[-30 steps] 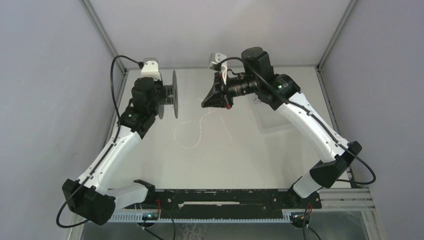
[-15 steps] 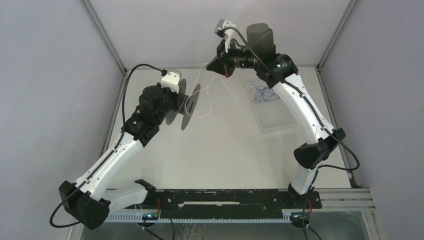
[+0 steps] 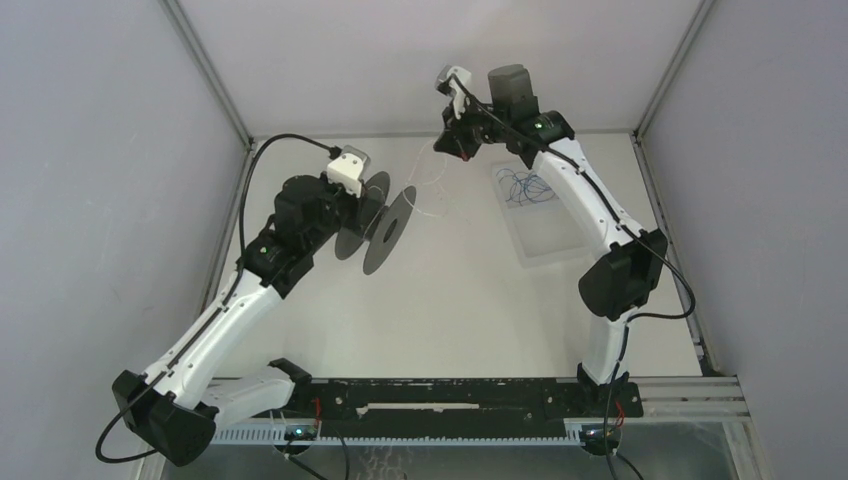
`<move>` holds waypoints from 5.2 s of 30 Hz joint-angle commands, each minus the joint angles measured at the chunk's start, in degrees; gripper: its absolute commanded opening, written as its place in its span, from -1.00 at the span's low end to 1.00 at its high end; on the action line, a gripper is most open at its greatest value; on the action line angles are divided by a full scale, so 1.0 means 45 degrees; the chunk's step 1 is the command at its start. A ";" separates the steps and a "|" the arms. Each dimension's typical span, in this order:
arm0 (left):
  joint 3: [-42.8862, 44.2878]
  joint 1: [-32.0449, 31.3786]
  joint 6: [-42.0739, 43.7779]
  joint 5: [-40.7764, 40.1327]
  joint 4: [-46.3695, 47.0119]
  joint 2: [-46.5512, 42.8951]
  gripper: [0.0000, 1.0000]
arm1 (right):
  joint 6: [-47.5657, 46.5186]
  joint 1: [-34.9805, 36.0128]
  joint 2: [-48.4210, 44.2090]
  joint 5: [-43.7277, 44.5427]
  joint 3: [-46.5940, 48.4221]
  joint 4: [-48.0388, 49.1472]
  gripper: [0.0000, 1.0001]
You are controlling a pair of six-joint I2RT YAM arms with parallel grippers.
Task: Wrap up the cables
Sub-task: Wrap the cable around the cable reel.
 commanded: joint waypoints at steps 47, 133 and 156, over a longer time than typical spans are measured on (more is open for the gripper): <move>0.3622 0.3208 -0.6586 0.2908 -0.0558 -0.0312 -1.00 | 0.5161 0.0799 0.0348 -0.4917 -0.8339 0.7142 -0.73; 0.0068 -0.0529 0.0312 -0.4184 0.1889 -0.0045 -1.00 | 0.0318 0.3384 -0.0164 0.0783 0.3247 -0.1920 -0.89; 0.0568 -0.0511 0.0250 -0.2139 0.0910 -0.0332 -1.00 | -0.1115 0.1149 -0.0225 -0.0426 0.2262 -0.1982 -0.90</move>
